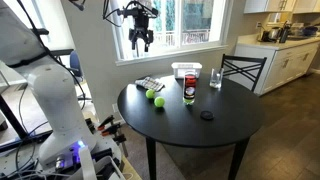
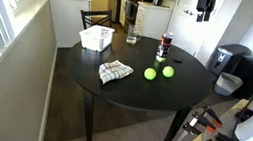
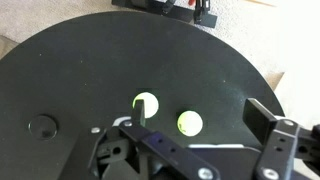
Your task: Put the tennis ball inside the container
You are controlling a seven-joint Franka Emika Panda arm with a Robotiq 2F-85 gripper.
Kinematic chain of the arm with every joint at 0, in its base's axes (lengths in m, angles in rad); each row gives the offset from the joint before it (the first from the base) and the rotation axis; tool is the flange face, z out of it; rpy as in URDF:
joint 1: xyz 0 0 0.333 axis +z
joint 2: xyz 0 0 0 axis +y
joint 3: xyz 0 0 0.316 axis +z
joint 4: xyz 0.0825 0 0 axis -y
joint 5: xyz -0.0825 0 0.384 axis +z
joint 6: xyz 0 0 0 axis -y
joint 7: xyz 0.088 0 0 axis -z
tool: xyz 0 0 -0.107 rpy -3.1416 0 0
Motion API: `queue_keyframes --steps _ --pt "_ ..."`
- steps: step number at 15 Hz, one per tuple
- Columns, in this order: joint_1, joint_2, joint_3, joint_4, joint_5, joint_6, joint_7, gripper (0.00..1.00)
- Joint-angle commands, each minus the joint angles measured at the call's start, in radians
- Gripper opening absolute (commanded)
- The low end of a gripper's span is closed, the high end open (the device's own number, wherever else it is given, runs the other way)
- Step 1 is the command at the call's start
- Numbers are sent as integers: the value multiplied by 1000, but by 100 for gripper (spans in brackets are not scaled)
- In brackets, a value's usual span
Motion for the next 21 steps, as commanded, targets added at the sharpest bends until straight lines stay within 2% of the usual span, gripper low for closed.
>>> queue_keyframes --steps 1,8,11,15,21 --pt "-3 1 3 2 1 -2 -1 100" --pt "-3 1 3 2 1 -2 -1 100" --pt "-1 -13 6 -59 -5 76 -7 100" --pt "-7 -17 1 -200 -13 305 -11 100" --pt "-20 25 -27 -436 -26 803 -43 100"
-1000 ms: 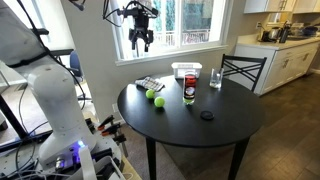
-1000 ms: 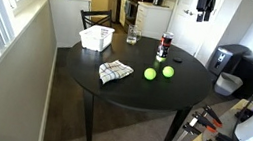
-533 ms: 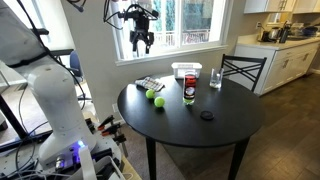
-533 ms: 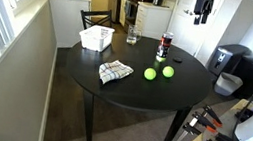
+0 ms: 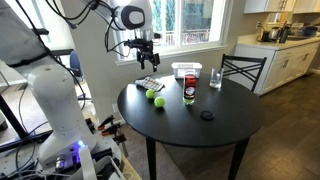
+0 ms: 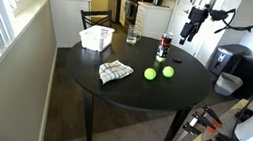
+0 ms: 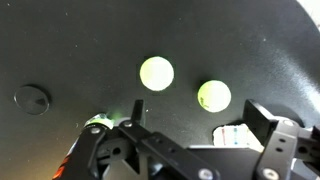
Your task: Put the tennis ball inside the container
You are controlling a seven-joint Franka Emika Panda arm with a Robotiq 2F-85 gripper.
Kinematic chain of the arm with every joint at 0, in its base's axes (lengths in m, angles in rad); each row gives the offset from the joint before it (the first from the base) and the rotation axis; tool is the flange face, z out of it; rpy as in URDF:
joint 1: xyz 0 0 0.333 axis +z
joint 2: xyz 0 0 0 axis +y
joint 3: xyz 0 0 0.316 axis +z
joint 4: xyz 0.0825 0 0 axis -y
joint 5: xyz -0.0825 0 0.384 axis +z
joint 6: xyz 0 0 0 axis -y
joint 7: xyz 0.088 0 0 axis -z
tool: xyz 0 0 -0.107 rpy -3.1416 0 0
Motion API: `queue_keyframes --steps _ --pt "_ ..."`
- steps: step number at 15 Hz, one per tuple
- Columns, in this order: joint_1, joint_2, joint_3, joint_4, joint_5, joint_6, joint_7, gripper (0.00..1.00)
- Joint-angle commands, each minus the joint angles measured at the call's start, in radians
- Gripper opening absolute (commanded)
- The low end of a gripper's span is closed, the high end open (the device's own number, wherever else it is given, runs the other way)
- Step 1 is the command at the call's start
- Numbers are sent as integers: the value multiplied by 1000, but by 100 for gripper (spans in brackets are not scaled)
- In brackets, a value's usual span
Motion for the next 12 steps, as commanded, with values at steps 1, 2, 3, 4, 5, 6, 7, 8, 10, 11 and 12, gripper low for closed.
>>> queue_keyframes --steps 1,2,3,4,5,6,7,8,10,11,12 --pt "-16 23 -21 -124 -28 278 -56 100" --pt "-19 49 -27 -152 -37 363 -60 100" --pt "-21 80 -39 -173 -39 443 -76 100" --pt "-19 103 -48 -188 -35 505 -89 100" --pt "-18 131 -57 -193 -32 558 -103 100" --pt "-16 162 -64 -194 -25 603 -116 100" --pt "-12 194 -71 -191 -15 639 -128 100" --pt "-11 221 -75 -187 -12 666 -136 100" --pt "-7 277 -80 -176 9 704 -152 100" --pt "8 302 -83 -173 56 713 -176 100" --pt "16 321 -79 -169 105 717 -204 100"
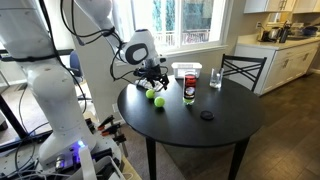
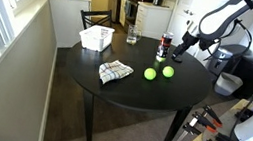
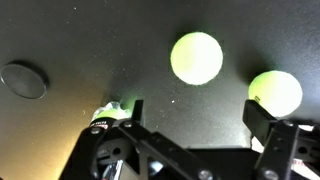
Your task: Put the tennis ball inside the container
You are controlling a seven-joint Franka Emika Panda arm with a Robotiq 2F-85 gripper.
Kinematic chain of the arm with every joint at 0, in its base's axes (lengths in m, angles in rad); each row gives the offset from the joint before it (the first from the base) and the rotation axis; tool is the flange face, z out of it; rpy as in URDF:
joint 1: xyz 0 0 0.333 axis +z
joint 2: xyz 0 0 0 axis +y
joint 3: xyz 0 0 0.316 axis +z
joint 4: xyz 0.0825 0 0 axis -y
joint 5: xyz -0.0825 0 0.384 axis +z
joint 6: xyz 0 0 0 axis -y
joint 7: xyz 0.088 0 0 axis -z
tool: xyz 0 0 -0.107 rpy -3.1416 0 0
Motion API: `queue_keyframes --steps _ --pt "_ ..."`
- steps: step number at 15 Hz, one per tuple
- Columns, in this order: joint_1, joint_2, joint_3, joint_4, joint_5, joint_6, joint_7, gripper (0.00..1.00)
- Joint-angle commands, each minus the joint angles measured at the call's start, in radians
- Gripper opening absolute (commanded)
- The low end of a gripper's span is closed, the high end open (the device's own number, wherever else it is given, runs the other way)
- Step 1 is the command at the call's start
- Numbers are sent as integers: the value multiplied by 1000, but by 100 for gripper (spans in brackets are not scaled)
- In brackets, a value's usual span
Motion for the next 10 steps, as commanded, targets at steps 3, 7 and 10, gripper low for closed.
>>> queue_keyframes --steps 3,7,10 --pt "155 58 -70 36 388 -10 -265 100" --pt "147 130 -69 84 597 -34 -466 100" --pt "129 189 -79 109 631 -97 -520 100"
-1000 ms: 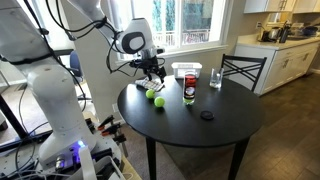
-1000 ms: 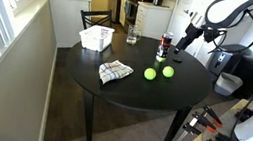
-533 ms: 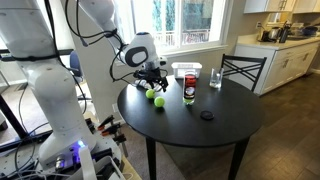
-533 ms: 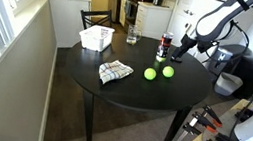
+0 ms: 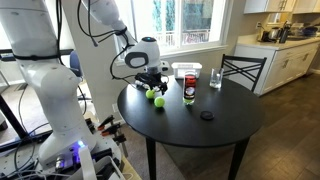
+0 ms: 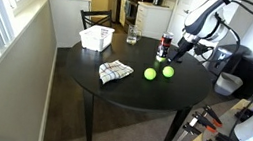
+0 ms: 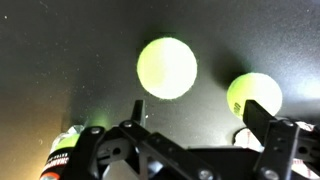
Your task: Put the tennis ball inside the container
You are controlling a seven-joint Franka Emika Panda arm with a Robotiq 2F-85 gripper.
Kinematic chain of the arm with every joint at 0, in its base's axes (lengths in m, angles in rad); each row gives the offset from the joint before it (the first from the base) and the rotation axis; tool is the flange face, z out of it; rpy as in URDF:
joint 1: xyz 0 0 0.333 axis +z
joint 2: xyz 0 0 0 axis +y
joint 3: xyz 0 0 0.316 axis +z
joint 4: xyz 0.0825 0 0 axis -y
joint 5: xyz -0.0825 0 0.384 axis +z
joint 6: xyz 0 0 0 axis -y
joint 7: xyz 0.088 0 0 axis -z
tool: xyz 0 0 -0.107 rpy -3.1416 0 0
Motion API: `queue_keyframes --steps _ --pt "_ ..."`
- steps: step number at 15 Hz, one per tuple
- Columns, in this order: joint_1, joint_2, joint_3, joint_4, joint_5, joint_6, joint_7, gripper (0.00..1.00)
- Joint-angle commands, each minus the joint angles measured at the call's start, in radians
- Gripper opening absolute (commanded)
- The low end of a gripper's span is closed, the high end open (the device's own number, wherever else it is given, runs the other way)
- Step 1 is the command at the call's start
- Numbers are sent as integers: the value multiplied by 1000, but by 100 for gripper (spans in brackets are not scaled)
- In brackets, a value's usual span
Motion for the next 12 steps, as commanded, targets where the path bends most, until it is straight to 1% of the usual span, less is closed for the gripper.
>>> queue_keyframes --steps 1,4,6,7,12 --pt "-25 80 -8 41 47 -86 -97 100" --pt "-48 132 -9 63 45 -133 -126 100" --pt "-53 154 -12 72 21 -126 -118 100" --pt "-46 167 -18 75 -4 -101 -106 100" --pt "-24 190 -42 84 -86 -55 -84 100"
